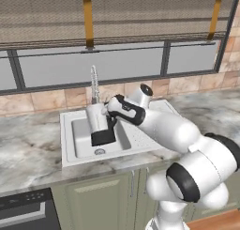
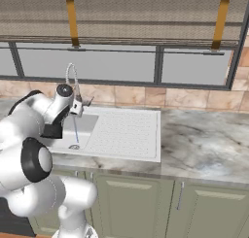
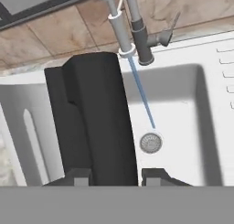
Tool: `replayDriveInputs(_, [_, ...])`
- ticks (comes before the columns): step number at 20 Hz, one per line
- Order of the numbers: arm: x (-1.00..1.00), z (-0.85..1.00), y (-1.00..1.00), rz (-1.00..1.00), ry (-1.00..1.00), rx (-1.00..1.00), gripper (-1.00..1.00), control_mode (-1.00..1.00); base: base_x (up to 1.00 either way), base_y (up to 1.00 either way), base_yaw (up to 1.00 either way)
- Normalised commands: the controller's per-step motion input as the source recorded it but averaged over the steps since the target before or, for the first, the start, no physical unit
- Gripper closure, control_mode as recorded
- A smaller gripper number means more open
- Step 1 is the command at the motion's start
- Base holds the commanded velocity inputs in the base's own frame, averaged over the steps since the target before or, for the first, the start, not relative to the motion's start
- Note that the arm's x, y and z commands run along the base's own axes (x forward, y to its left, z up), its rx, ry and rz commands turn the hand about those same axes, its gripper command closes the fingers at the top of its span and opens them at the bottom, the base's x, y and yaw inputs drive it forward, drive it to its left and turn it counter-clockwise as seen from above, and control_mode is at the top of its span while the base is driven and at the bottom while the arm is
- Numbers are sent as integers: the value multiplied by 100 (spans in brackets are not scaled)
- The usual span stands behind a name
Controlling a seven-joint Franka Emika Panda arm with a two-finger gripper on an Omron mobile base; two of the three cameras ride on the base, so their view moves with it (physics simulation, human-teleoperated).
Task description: Turn on the sink faucet and place the jug under the water for a few seconds to fill it up.
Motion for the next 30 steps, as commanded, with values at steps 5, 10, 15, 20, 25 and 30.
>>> replayDriveInputs(5, [25,-39,-14,7,2,-1,100,-100,0,0,0])
replayDriveInputs(10, [26,-59,-5,15,0,-3,100,-100,0,0,0])
replayDriveInputs(15, [23,-62,-5,18,-4,-2,100,-100,0,0,0])
replayDriveInputs(20, [37,-39,-24,15,-1,0,100,-100,0,0,0])
replayDriveInputs(25, [48,-24,-23,12,0,0,100,-100,0,0,0])
replayDriveInputs(30, [45,-31,-8,13,0,0,100,-100,0,0,0])
